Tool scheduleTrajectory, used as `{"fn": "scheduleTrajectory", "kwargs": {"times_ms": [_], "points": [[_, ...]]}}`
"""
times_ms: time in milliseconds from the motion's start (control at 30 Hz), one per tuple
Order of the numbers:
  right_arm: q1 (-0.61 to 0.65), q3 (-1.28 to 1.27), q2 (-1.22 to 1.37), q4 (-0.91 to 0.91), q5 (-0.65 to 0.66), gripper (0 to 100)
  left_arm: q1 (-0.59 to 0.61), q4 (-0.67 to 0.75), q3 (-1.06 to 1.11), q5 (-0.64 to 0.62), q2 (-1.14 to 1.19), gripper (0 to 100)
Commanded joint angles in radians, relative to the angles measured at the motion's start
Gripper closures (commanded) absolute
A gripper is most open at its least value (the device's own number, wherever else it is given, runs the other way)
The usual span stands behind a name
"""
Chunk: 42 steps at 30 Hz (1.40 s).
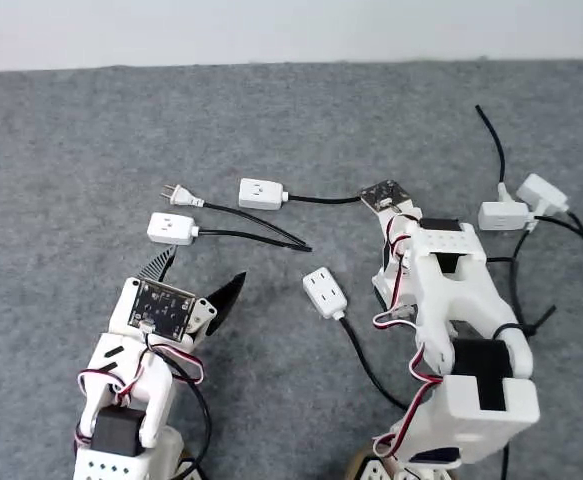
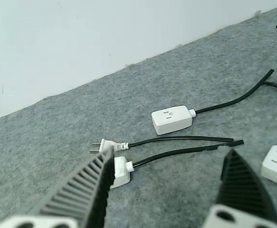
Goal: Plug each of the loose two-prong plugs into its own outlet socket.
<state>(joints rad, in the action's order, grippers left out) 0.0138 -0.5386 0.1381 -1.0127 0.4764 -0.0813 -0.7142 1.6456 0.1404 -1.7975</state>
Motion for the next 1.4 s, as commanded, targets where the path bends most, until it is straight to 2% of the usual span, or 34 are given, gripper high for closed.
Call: {"fn": "scheduleTrajectory", "kwargs": {"times_ms": [0,367,633,800,1067,1200,1367], "points": [[-0.004,-0.002,0.028,-0.004,-0.023,98.9,-0.008,0.031,-0.01,0.017,-0.002,65],[-0.005,-0.003,0.028,-0.004,-0.025,98.9,-0.011,0.028,-0.016,0.009,-0.002,65],[-0.004,0.005,0.001,-0.005,-0.017,98.9,-0.081,-0.009,-0.016,0.009,-0.002,65],[0.035,0.037,-0.16,-0.053,0.043,98.9,-0.084,-0.008,-0.016,0.014,-0.002,65],[0.085,0.137,-0.478,-0.228,0.04,98.9,-0.084,-0.005,-0.025,0.015,0.002,65],[0.163,0.18,-0.591,-0.335,0.038,98.9,-0.087,-0.005,-0.027,0.012,0.002,65],[0.277,0.236,-0.693,-0.412,-0.029,98.9,-0.19,-0.057,-0.061,0.011,0.002,65]]}}
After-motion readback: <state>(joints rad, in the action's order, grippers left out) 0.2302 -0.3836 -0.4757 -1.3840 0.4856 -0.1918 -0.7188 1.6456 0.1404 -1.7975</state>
